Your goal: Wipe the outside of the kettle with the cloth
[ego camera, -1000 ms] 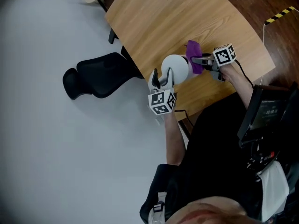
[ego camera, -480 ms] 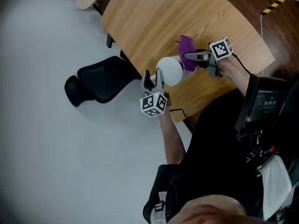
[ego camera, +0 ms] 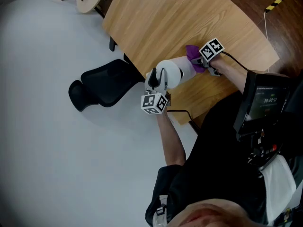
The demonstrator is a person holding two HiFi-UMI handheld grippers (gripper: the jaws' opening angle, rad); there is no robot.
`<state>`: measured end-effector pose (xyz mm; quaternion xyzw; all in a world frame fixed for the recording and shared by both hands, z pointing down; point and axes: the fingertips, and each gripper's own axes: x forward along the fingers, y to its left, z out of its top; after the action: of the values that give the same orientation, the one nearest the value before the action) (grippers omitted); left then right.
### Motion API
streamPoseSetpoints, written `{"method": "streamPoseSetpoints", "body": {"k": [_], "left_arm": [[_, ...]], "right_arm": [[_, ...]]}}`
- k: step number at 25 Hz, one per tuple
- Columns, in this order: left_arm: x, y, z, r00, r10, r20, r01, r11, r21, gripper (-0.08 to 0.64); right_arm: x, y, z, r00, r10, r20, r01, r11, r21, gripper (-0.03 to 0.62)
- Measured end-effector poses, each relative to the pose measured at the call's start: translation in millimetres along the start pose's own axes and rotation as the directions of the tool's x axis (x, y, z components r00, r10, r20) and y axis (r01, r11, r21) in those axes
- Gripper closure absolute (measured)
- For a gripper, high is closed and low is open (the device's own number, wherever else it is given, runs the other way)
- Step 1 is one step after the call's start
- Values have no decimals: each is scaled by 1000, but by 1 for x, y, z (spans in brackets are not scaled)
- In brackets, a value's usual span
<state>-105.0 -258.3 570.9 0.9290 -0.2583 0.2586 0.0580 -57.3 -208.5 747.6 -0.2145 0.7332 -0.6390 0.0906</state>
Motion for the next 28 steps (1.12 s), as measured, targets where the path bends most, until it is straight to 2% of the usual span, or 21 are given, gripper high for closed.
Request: {"method": "streamPoseSetpoints", "body": {"k": [2,3,4,5,6,7,8,9,10,11,12,14,16,17,18,19,21,24,25,26,28], "left_arm": [[-3,7,-3,995,-95,-2,95,995,34,465],[-5,10,-4,994,-107,-9,107,994,35,465],[-7,13,-2,997,-82,-12,82,996,22,474],[-10,15,3,1000,-26,-9,26,1000,-6,483],[-13,16,9,999,41,-4,-41,998,-45,482],[-15,16,14,995,103,-4,-103,991,-86,482],[-16,14,16,989,148,-12,-148,982,-118,475],[-14,12,16,984,178,-29,-180,975,-132,473],[-12,10,15,978,200,-51,-205,971,-125,460],[-9,9,13,974,216,-74,-223,969,-104,457],[-7,7,11,970,222,-95,-230,970,-75,457],[-3,2,9,970,210,-120,-214,977,-23,463],[0,0,9,976,182,-122,-184,983,-2,466],[0,0,8,979,166,-121,-167,986,2,466],[-1,2,6,982,146,-121,-146,989,7,469],[-2,4,5,985,123,-122,-122,992,16,472],[-5,6,3,990,57,-125,-52,998,45,482],[-12,-6,-6,988,-77,-135,89,992,85,479],[-15,-8,-8,986,-101,-133,113,990,86,473],[-18,-7,-9,987,-98,-125,108,991,77,464],[-25,1,-6,994,-14,-105,17,1000,24,492]], "right_arm": [[8,0,-13,999,-11,-32,11,1000,-15,527],[10,3,-18,999,-7,-38,7,1000,-19,526],[8,9,-20,1000,8,-25,-9,1000,-25,525],[1,24,-15,999,48,14,-47,998,-36,525],[-12,49,-4,989,125,80,-121,991,-51,523],[-29,85,12,957,241,163,-232,970,-75,523],[-47,126,29,895,377,238,-359,926,-116,523],[-62,165,42,821,498,279,-465,867,-180,525],[-70,194,51,767,578,279,-525,815,-246,525],[-69,207,52,750,608,260,-547,791,-274,525],[-60,203,48,762,598,247,-548,800,-246,523],[-37,163,39,820,514,250,-501,857,-118,525],[-17,103,35,905,360,226,-359,932,-45,525],[-5,70,30,942,272,198,-276,961,-10,525],[6,41,24,966,196,167,-204,979,29,525],[17,17,18,981,138,138,-148,987,64,525],[30,-5,5,992,76,104,-87,990,108,527],[30,-1,-25,997,40,62,-46,995,87,534],[30,0,-36,998,43,40,-46,995,83,534],[29,1,-45,999,51,18,-52,995,85,532],[20,12,-52,997,72,20,-73,995,69,528]]}}
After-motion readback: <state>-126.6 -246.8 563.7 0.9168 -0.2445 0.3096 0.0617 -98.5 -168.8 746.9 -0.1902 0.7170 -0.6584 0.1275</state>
